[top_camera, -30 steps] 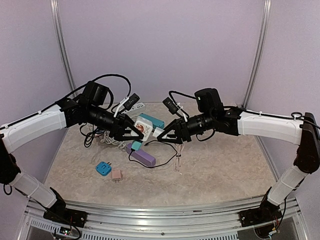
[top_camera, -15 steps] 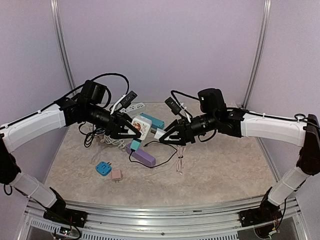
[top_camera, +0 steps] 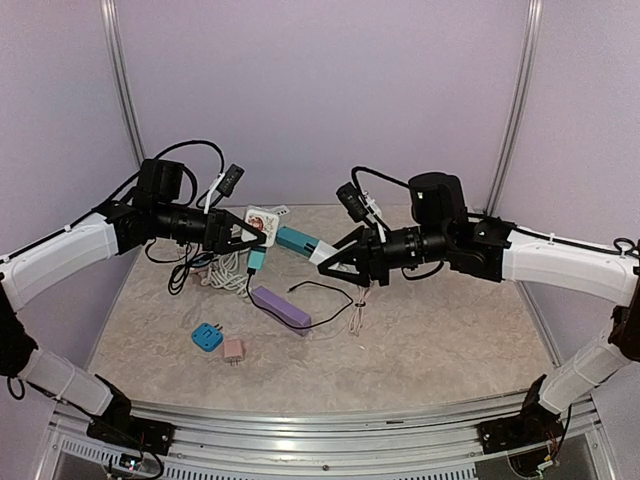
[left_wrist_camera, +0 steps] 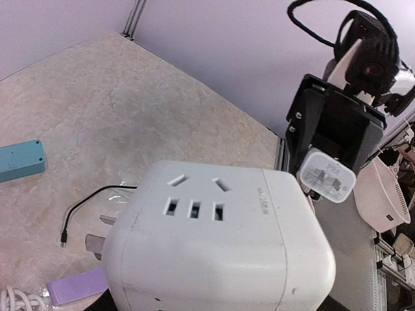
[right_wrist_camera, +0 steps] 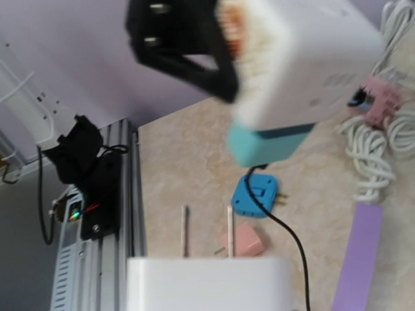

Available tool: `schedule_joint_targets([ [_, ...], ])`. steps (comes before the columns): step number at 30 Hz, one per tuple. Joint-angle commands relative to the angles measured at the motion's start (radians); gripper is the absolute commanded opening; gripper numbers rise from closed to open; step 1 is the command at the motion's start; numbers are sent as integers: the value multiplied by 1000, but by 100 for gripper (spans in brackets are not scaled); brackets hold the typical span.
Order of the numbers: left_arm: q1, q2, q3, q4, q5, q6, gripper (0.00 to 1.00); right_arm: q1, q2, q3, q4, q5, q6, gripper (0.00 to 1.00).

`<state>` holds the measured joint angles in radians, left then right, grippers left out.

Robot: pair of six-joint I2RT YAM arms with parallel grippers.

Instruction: Pull the plug off the socket

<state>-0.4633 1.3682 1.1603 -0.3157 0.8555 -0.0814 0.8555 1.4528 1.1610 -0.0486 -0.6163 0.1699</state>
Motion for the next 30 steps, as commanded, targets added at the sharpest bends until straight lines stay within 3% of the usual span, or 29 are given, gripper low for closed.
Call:
schedule_joint_targets([
  [1,30,-33,-26,111,-77,-72,5,79,-20,-31,32,175,-32,0],
  [8,48,-37,-37,129,-96,-94,5,198,135,-48,155,265,17,0],
  [13,49,-43,-36,118,-126,-86,5,277,303,39,148,390,-10,0],
  [18,49,-50,-35,110,-146,-83,5,301,436,60,259,412,38,0],
  [30,48,-42,-34,105,-160,-92,5,327,614,155,223,567,-7,0],
])
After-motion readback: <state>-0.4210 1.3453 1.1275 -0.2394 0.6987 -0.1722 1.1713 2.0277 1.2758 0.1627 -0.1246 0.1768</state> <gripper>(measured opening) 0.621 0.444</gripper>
